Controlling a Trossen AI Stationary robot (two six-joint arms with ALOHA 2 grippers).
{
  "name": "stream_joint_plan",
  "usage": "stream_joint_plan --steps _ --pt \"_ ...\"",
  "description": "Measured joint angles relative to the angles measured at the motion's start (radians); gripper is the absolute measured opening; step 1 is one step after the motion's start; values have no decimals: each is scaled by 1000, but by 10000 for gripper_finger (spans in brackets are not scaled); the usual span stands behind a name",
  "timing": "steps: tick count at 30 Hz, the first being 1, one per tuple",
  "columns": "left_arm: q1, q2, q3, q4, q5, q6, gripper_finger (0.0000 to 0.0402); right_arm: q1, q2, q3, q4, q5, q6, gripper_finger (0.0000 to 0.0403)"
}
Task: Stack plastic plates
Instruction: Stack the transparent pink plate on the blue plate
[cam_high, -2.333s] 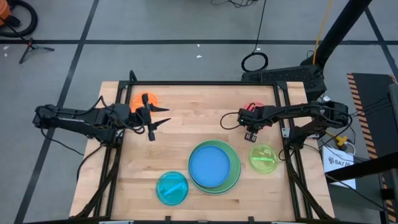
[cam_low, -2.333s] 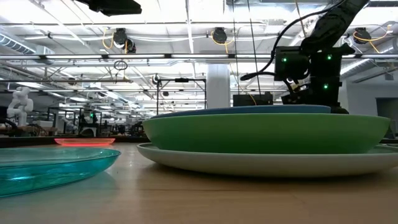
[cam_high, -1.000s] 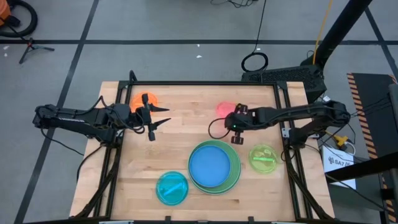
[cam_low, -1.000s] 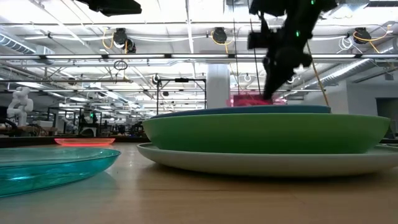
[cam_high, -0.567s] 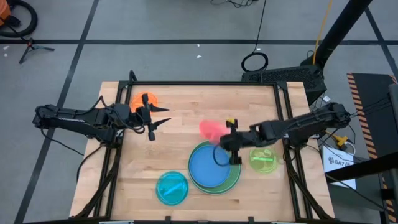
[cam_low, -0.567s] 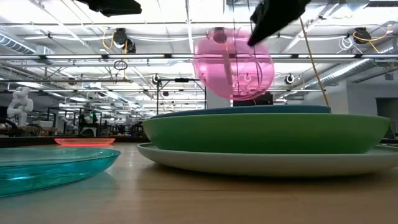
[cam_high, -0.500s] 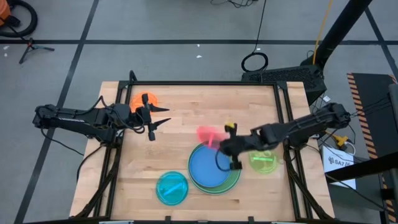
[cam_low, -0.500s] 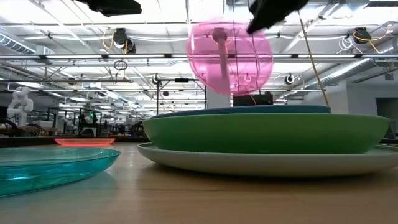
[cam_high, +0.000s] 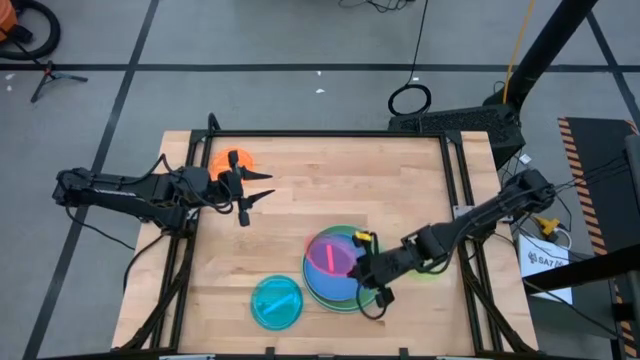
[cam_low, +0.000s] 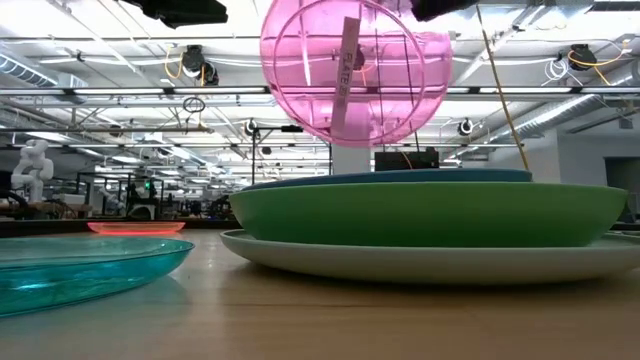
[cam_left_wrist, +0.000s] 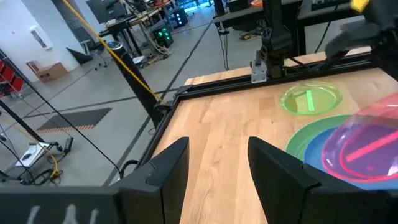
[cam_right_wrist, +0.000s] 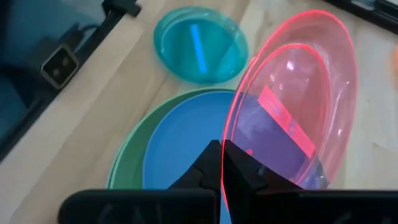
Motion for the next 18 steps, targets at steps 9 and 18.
stream_joint_plan --steps 9,18 --pt "0 0 0 0 0 0 170 34 88 0 -36 0 -132 0" --pt "0 0 0 0 0 1 170 44 178 0 -104 0 -138 0"
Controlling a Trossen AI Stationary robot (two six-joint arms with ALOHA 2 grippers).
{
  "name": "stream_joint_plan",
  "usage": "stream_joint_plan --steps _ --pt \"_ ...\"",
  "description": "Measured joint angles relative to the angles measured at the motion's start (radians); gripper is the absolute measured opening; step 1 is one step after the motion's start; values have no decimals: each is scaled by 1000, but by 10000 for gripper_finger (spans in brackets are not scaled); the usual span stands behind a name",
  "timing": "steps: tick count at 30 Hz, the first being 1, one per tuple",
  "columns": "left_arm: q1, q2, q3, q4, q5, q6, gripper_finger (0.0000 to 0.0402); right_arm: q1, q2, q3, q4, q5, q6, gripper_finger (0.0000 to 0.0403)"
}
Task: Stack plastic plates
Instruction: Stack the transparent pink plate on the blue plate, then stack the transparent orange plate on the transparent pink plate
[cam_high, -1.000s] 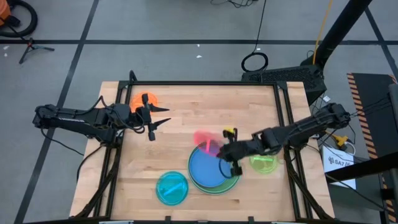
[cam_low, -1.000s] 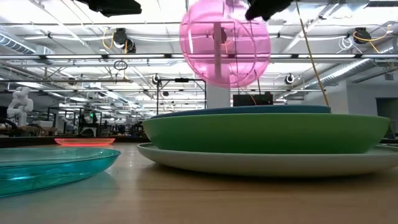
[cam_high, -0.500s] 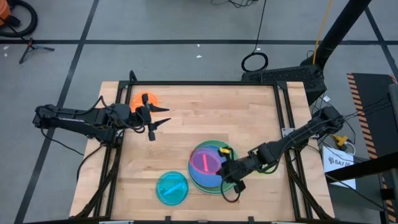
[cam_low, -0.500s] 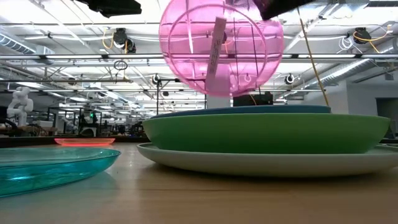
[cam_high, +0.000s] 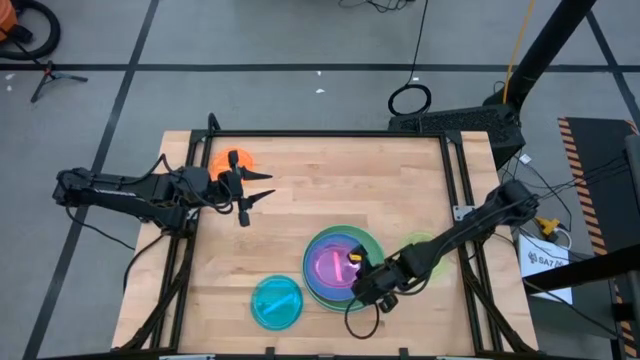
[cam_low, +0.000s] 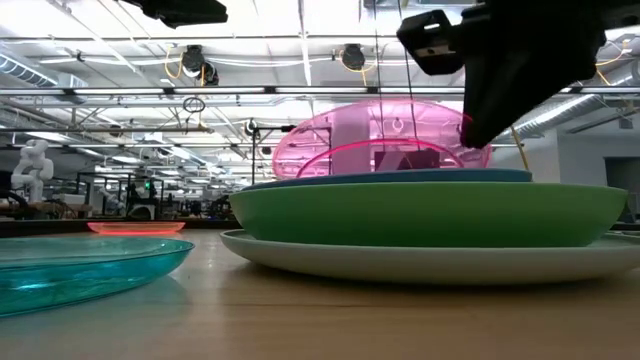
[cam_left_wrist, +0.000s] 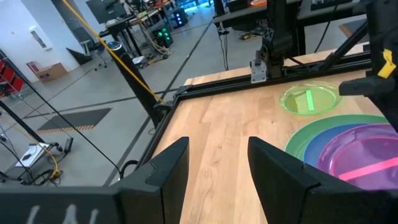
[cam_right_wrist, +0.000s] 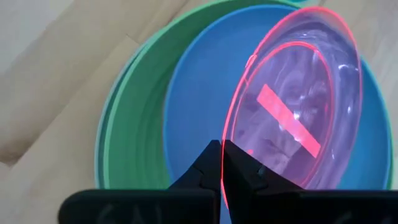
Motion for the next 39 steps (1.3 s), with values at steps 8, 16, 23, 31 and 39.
stream_joint_plan --steps 8,16,23,31,39 --pt "0 0 0 0 0 1 170 0 8 0 -8 33 19 38" --pt "0 0 0 0 0 0 170 -3 8 0 -5 35 56 70" --pt "0 0 0 -1 0 -15 170 -4 3 0 -8 106 152 74" --pt "0 0 0 -35 -30 -79 170 -34 -48 0 -140 187 359 75" --pt "28 2 0 -197 -163 -335 170 -77 -179 -1 -238 188 435 75"
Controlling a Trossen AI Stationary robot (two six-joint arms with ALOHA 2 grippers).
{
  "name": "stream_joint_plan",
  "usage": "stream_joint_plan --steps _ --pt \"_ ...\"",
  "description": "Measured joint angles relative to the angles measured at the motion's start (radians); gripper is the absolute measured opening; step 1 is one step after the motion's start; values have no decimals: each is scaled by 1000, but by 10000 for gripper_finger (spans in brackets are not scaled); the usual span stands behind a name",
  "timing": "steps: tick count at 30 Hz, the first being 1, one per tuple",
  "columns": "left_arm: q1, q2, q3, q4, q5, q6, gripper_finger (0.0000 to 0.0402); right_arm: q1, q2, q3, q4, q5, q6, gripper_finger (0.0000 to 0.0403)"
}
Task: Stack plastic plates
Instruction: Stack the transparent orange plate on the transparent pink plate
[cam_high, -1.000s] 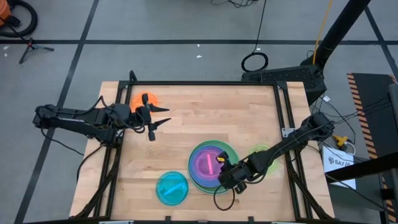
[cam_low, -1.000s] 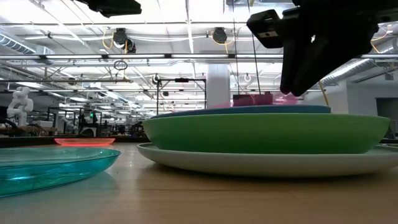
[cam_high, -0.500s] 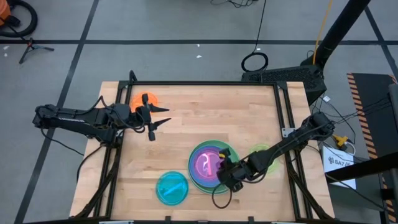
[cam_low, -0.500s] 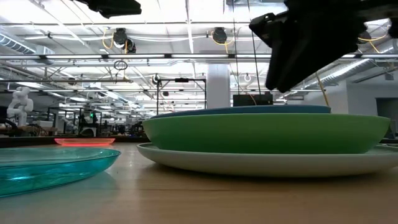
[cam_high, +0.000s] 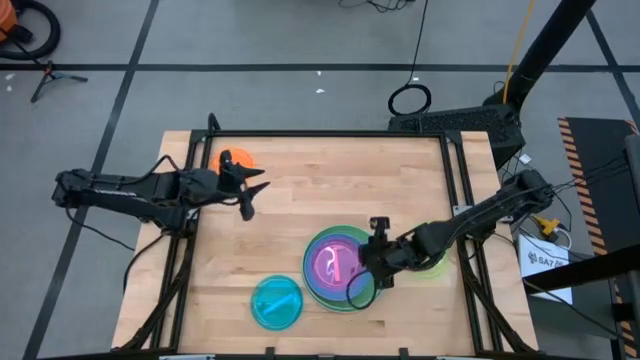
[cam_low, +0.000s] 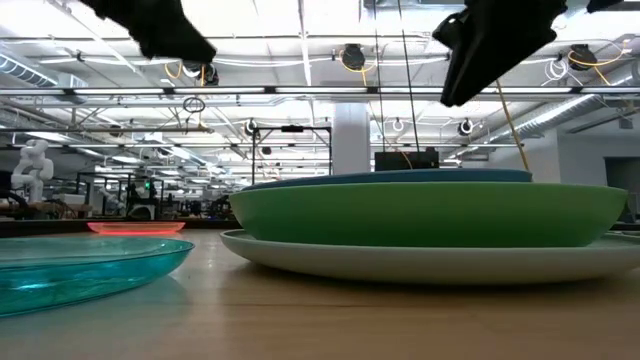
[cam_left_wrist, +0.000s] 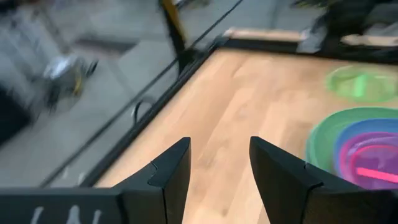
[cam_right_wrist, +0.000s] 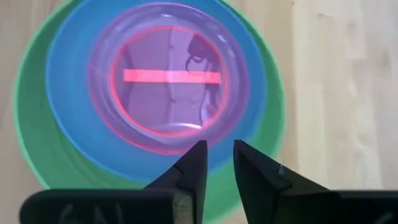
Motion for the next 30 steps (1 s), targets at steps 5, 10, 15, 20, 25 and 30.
stream_joint_plan --steps 5,10,15,20,25,30 --pt "58 28 0 -147 -23 -190 170 -27 -86 -7 -37 3 -18 75" --pt "125 92 0 -247 -21 -310 170 -39 -206 -93 50 27 -74 75" --pt "188 182 0 -276 20 -310 170 -81 -352 -259 272 30 -199 74" --pt "256 288 4 -282 143 -256 170 -165 -460 -396 544 24 -353 60" --pt "323 395 47 -391 175 -212 170 -266 -496 -469 764 -131 -460 46" --pt "398 490 69 -468 176 -211 170 -354 -490 -479 815 -218 -499 39"
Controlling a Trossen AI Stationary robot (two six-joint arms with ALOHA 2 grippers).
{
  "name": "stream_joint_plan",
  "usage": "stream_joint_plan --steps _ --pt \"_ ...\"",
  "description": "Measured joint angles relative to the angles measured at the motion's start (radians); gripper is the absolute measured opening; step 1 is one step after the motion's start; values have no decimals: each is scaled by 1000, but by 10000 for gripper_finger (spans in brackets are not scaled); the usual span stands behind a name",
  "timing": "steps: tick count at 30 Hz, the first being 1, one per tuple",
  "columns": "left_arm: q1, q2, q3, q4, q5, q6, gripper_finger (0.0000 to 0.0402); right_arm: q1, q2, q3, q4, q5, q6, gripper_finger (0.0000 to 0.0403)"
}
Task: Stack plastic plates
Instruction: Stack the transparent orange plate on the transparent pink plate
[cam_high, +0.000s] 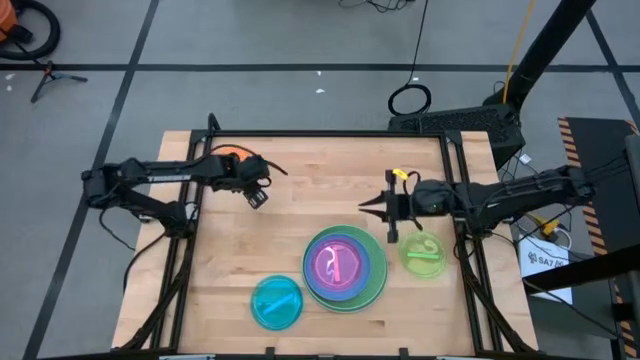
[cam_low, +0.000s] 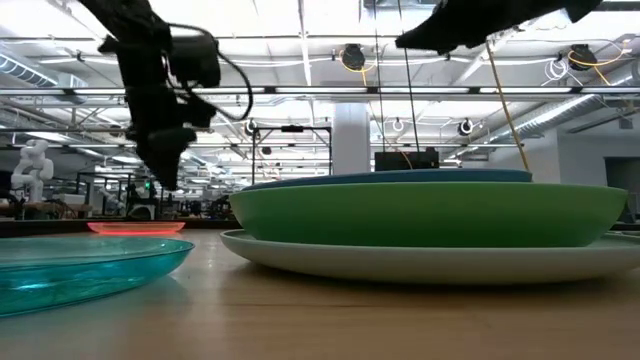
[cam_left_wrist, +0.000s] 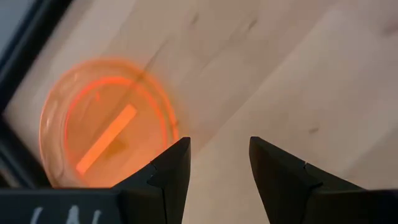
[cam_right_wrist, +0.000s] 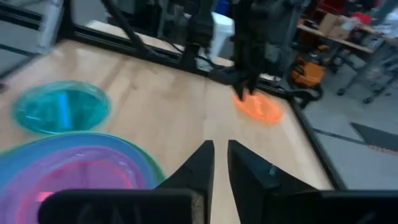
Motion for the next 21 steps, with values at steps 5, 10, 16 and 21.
stream_joint_plan --steps 5,10,16,21 --pt "76 82 0 -57 0 0 170 -55 0 0 0 -85 -11 38" --pt "126 124 0 -44 0 22 170 -84 1 0 -1 -175 -12 38" --pt "161 131 0 -33 17 36 170 -86 1 -4 1 -182 -14 38" --pt "203 131 0 -13 44 66 170 -86 1 -29 -2 -180 -26 38"
